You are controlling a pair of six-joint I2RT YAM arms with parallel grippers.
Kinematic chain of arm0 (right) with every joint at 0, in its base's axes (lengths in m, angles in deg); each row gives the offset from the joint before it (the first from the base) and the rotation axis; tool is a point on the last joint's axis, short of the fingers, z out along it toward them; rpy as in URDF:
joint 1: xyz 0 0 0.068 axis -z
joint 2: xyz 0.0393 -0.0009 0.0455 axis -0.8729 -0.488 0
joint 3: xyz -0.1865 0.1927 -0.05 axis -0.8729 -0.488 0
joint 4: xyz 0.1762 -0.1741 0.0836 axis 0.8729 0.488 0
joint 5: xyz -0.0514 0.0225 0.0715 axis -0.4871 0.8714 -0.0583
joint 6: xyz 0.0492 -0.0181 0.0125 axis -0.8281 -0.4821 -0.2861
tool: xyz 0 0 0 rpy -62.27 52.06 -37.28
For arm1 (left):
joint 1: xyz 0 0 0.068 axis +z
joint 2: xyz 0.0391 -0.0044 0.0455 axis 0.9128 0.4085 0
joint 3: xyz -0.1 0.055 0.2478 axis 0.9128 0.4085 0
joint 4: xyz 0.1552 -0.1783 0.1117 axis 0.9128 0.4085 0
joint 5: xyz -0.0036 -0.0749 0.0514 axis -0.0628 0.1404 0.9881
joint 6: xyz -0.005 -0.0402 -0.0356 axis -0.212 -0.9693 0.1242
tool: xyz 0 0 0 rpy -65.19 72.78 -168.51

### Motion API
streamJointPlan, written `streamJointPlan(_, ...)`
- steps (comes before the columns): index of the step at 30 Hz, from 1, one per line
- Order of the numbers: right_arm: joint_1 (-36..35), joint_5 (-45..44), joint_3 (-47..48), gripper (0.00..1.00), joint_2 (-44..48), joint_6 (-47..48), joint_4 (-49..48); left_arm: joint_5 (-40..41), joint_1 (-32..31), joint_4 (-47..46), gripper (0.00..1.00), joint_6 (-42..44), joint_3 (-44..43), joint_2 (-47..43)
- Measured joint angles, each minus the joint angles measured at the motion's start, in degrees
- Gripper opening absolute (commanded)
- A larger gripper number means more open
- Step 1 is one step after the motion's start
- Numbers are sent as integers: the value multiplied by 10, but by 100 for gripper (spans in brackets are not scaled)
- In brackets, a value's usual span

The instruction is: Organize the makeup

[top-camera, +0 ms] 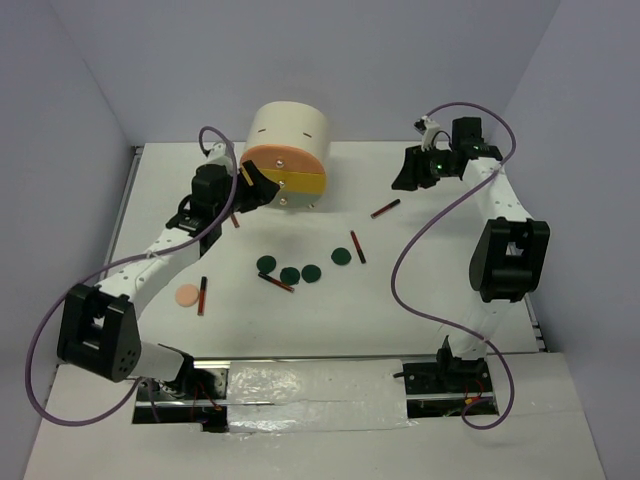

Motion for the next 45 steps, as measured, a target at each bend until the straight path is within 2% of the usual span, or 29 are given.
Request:
streamJointPlan(5, -1, -1, 0, 56, -7, -1, 2, -28, 0, -25, 72, -5, 2, 48)
streamJointPlan(13, -1, -1, 0, 57, -7, -3, 2, -39, 0, -6, 71, 11, -65, 141)
streamJointPlan(27, -1, -1, 0, 57, -7, -9, 2, -18, 2, 3, 56, 34, -145, 237)
streamJointPlan(40, -1, -1, -1, 57, -7, -11, 2, -3, 2, -23, 30, 32, -136, 239)
streamJointPlan(45, -1, -1, -10, 57, -5, -11, 2, -9, 2, -65, 29, 32, -81, 208)
